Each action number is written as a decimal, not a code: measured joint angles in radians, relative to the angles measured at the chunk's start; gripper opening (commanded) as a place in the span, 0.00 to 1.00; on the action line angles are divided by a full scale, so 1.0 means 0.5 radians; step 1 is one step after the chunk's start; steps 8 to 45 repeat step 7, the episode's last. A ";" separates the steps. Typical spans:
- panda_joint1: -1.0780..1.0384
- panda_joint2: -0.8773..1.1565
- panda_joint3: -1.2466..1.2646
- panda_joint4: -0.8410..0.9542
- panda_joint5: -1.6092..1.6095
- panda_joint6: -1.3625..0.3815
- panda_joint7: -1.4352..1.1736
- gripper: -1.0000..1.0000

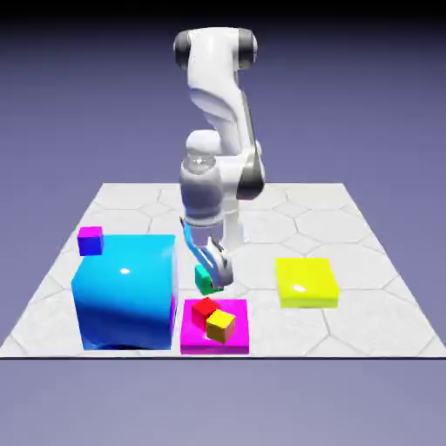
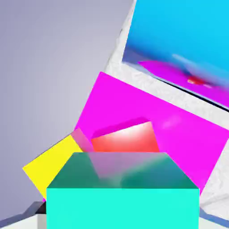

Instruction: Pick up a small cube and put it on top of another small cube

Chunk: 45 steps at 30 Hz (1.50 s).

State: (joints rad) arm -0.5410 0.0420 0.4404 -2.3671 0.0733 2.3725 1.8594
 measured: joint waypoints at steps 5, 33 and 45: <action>0.070 0.314 -0.076 -0.068 -0.180 0.360 0.125 1.00; 0.070 0.314 -0.076 -0.068 -0.181 0.358 0.126 1.00; 0.070 0.314 -0.076 -0.068 -0.181 0.358 0.126 1.00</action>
